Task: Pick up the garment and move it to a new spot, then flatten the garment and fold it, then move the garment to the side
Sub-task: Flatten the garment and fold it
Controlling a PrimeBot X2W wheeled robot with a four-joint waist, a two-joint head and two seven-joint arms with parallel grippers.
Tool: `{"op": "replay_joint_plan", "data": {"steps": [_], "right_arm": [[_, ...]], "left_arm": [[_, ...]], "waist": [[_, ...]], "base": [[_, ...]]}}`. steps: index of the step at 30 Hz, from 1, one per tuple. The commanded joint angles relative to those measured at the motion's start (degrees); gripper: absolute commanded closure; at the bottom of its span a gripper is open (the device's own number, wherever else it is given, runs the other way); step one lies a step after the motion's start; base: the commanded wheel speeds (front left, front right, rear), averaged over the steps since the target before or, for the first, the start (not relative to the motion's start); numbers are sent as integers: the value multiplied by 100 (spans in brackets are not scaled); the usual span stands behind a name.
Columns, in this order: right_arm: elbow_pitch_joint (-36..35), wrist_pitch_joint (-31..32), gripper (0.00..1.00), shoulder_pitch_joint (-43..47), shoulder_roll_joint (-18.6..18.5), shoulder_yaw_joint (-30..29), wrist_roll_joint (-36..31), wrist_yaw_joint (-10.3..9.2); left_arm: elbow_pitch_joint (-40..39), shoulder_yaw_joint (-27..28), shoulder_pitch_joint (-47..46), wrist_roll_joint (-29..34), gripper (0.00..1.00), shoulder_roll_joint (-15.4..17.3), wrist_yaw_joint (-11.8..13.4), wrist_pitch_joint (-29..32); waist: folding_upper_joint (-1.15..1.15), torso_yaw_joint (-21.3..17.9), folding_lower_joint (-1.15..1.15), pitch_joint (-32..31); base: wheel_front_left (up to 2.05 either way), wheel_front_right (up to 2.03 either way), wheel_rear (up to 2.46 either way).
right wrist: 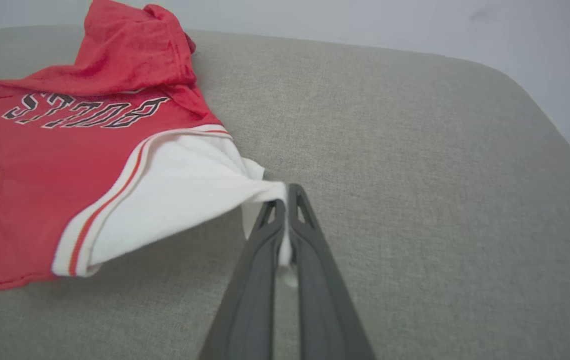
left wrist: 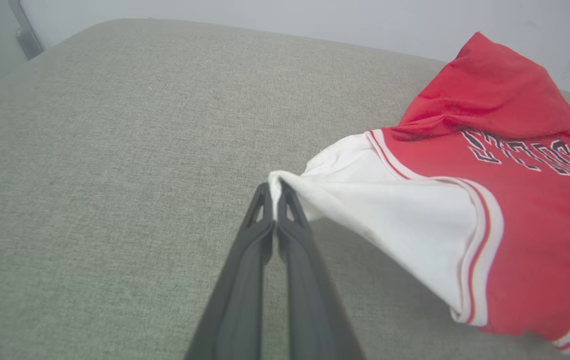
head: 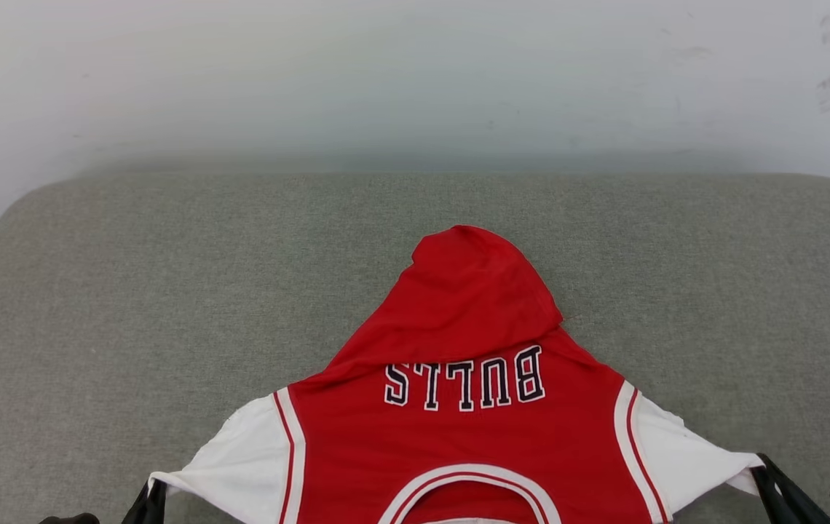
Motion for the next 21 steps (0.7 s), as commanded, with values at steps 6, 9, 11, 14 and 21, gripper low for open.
{"op": "replay_joint_plan", "data": {"steps": [6, 9, 11, 14, 21], "right_arm": [[-541, 41, 100, -173, 4, -169, -99, -10], [-834, 78, 100, -335, -76, -276, -138, -10], [-1050, 128, 100, -473, -140, -335, -145, -10], [-1406, 282, 100, -680, -274, -409, -122, -10], [-1816, 507, 100, -1542, -565, -461, -91, -10]], "left_arm": [[-287, 111, -202, 286, 100, 101, 7, -16], [-534, 182, -350, 467, 100, 195, 28, -16], [-703, 253, -473, 576, 100, 249, 73, -16], [-958, 292, -701, 712, 100, 387, 87, 6], [-1548, 348, -1645, 931, 100, 641, 67, 262]], "waist": [[0, 50, 0, -25], [0, 58, 0, -28], [0, 49, 0, -29], [0, 42, 0, -41], [0, 37, 0, 24]], "base": [[0, 0, 0], [0, 0, 0], [0, 0, 0], [0, 0, 0], [0, 0, 0]]}}
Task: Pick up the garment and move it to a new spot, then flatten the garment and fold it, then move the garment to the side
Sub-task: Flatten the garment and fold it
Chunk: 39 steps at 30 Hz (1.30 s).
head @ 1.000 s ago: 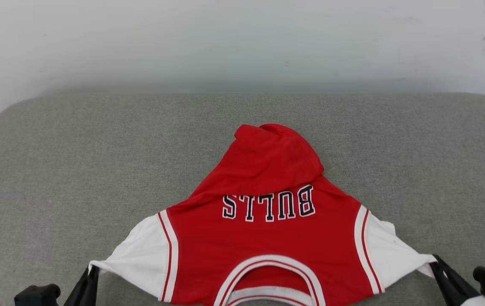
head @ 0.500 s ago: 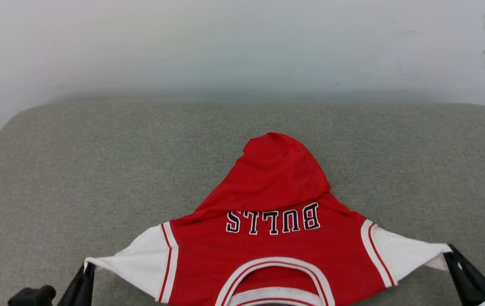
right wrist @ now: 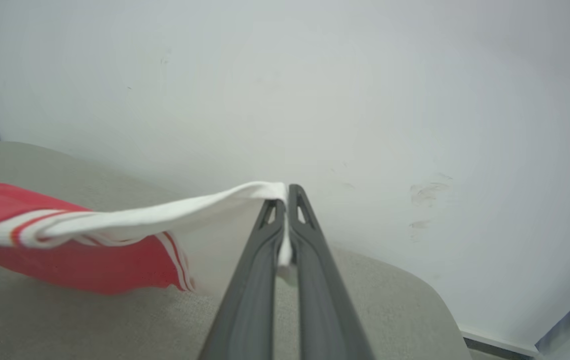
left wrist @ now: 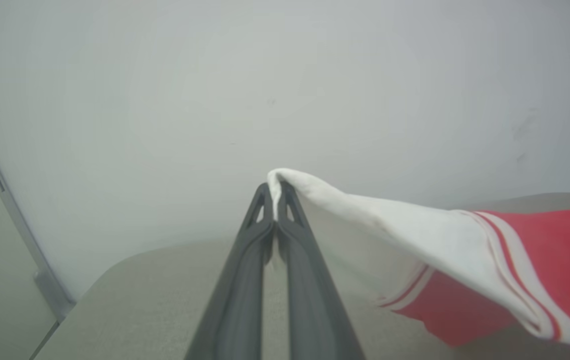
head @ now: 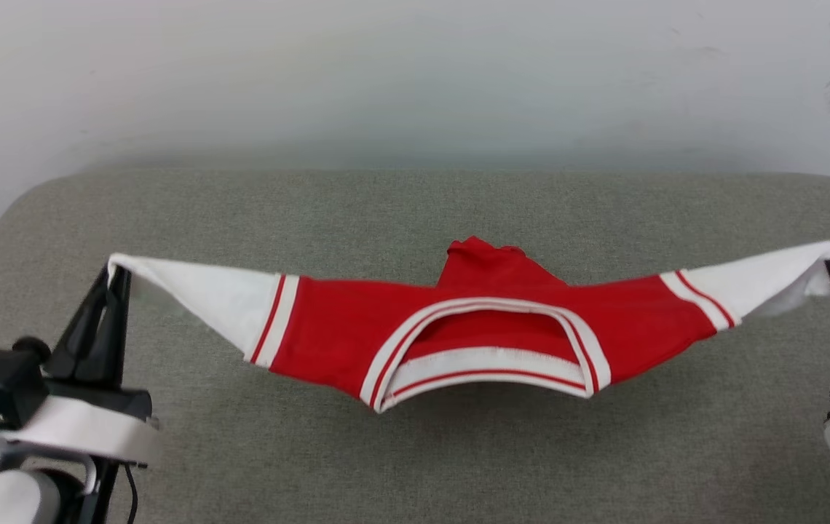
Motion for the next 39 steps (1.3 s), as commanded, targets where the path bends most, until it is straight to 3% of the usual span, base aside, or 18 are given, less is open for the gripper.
{"op": "replay_joint_plan", "data": {"steps": [1, 12, 19, 29, 39], "right_arm": [[-57, 32, 100, -257, -64, -18, 20, -10], [-251, 173, 100, -1725, -327, -60, 38, -10], [22, 182, 100, -2852, -368, -17, 8, -10], [935, 324, 100, -5025, -461, 361, -50, -10], [2555, 225, 100, -7498, -399, 822, -420, -10]], "left_arm": [[-85, 22, -275, 24, 100, 16, -8, 46], [-185, 102, -2178, 30, 100, 26, -273, 209], [37, -37, -3465, 112, 100, -2, -509, 362], [627, -256, -5523, 228, 100, -278, -770, 592], [2363, -391, -7866, 273, 100, -573, -1244, 492]], "waist": [[0, -5, -1, 22], [0, -49, -1, 350], [0, -65, -1, 753], [0, -6, -1, 1834], [0, 9, -1, 2827]], "base": [[0, 0, 0], [0, 0, 0], [0, 0, 0], [0, 0, 0], [0, 0, 0]]}}
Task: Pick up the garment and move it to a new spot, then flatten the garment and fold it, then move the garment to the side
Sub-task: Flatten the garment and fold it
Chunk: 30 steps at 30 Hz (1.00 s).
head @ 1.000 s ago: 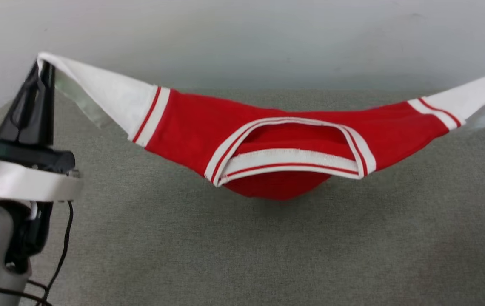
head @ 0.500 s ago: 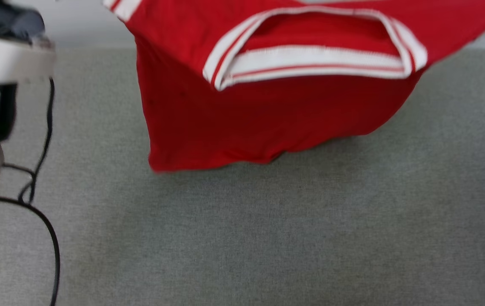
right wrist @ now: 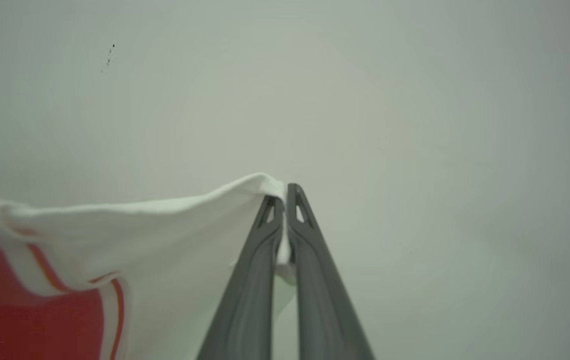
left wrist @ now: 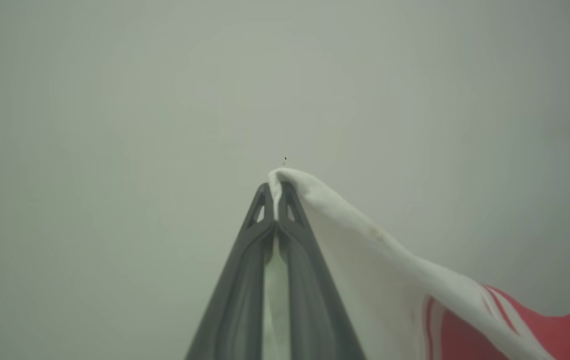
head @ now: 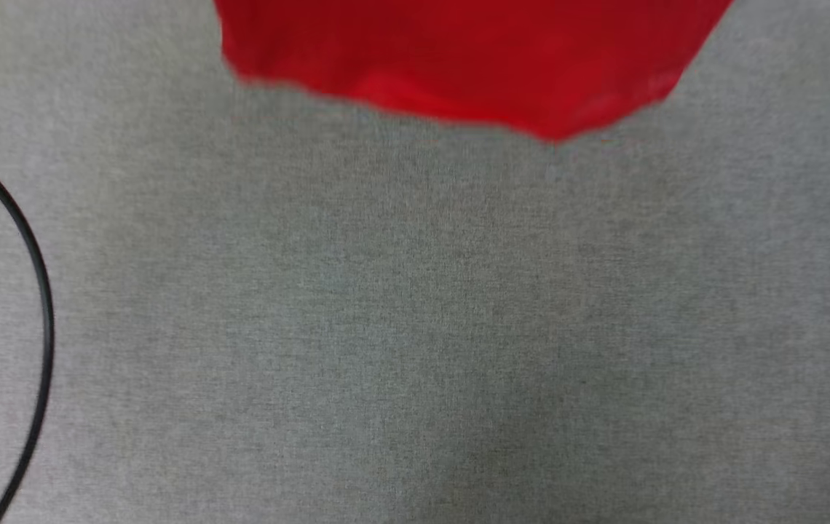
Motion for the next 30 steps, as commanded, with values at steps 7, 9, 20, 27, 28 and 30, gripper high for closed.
{"op": "replay_joint_plan", "data": {"steps": [7, 9, 20, 27, 28, 30], "right_arm": [[1036, -296, 100, -1509, 226, 276, -364, -10], [1306, -369, 100, -1863, 285, 326, -461, -10], [2430, -882, 100, -2550, 638, 555, -745, -10], [2760, -1333, 100, -1792, 779, 709, -593, -10], [2791, -1386, 100, -1638, 763, 760, -566, -10], [2794, -1496, 100, -1287, 746, 848, -449, -10]], "left_arm": [[1064, -125, -1365, 139, 100, -142, -182, -177], [1324, -167, -1661, 152, 100, -151, -218, -223], [2268, -282, -2028, 35, 100, -143, -348, -618], [2254, -183, -1174, -143, 100, -5, -372, -749], [2195, -149, -993, -171, 100, -9, -368, -752], [1979, -13, -607, -181, 100, 14, -371, -758]], "waist": [[0, 20, -1, 682], [0, 23, -1, 786], [0, 47, -1, 1112], [0, -12, -1, 1043], [0, -2, -1, 1005], [0, 1, -1, 927]], "base": [[0, 0, 0], [0, 0, 0], [0, 0, 0], [0, 0, 0], [0, 0, 0], [0, 0, 0]]}}
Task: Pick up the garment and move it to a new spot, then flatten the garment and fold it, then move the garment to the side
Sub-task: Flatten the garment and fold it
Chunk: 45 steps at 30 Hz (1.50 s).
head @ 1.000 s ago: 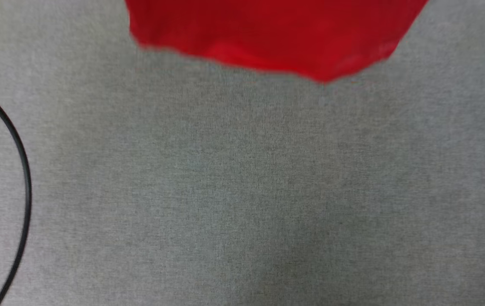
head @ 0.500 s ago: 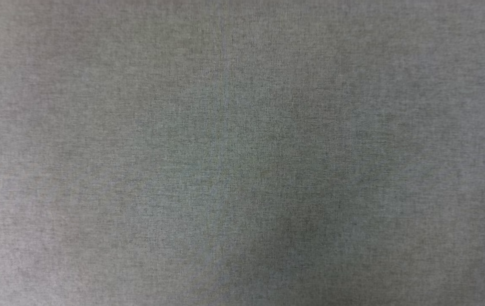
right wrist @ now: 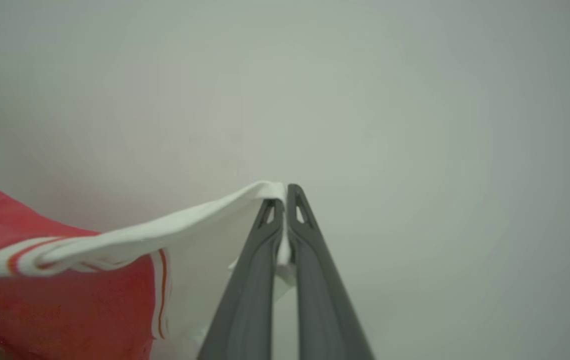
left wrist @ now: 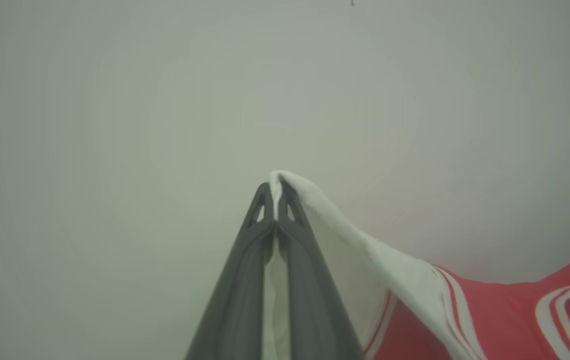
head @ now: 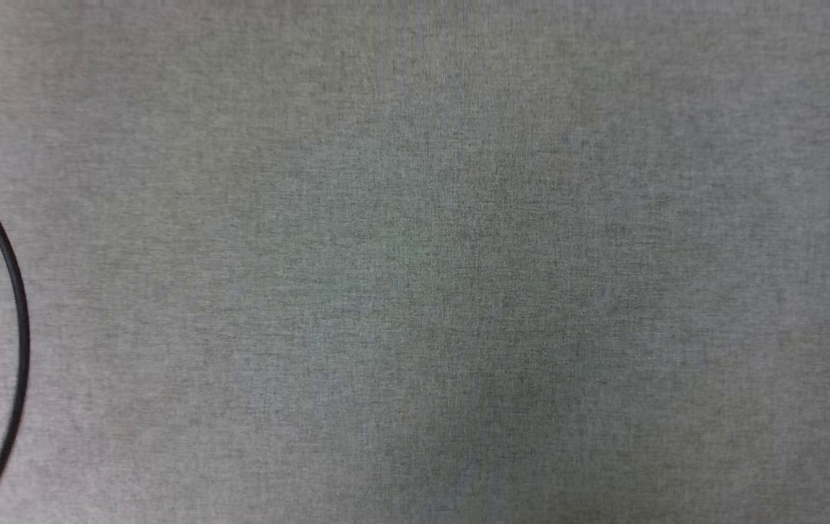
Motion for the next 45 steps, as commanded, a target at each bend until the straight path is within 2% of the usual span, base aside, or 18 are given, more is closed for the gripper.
{"op": "replay_joint_plan", "data": {"steps": [1, 7, 17, 26, 34, 45], "right_arm": [[-23, -74, 100, 284, -31, 61, 106, -10], [-438, -289, 100, 1622, -173, 314, 512, -10], [-1489, -233, 100, 4005, -467, 395, 936, -10], [-2257, 83, 100, 6149, -335, 99, 1125, -10], [-2587, 286, 100, 7728, -136, -278, 1115, -10], [-2602, 337, 100, 9347, 39, -663, 1089, -11]], "left_arm": [[-204, 123, 272, 26, 100, 38, 4, -39], [-931, 685, 1935, 90, 100, -90, 50, -36], [-2064, 1261, 4746, 202, 100, -424, 336, -36], [-2496, 1554, 6877, 76, 100, -714, 535, -38], [-2516, 1681, 8276, -48, 100, -873, 681, -35], [-2477, 1751, 9566, -142, 100, -1034, 965, 9]], "waist": [[0, 6, -1, -86], [0, 36, -1, -514], [0, 77, -1, -1338], [0, 3, -1, -2111], [0, -44, -1, -2674], [0, -97, -1, -3231]], "base": [[0, 0, 0], [0, 0, 0], [0, 0, 0], [0, 0, 0], [0, 0, 0], [0, 0, 0]]}}
